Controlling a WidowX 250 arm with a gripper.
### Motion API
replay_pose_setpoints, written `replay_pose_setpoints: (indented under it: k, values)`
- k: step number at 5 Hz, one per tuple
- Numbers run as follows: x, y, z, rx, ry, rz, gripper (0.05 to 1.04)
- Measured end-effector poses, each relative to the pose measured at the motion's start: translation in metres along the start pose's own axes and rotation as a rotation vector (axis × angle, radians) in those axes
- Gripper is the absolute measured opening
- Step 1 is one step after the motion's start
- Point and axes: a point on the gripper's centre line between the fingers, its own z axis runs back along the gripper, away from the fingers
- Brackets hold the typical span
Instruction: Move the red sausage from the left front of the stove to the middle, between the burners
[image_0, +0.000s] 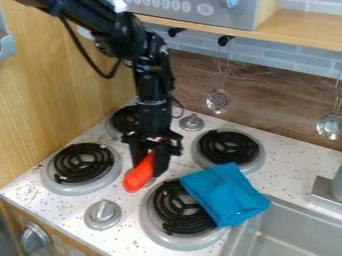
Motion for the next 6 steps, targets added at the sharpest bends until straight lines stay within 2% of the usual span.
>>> replay_pose_setpoints:
  k: [2,3,4,5,6]
  values:
    - [0.045,0.000,-0.009,0.009,-0.004,0.000,0.538]
    - [0.059,0.006,-0.010,0.039,-0.017,-0.009,0.643]
    - [0.074,0.010,-0.017,0.055,-0.027,0.007,0.920]
    - [0.077,0.011,-0.019,0.055,-0.065,0.004,1.013]
    - [0.058,0.009,-0.013,0.028,-0.088,-0.010,1.010]
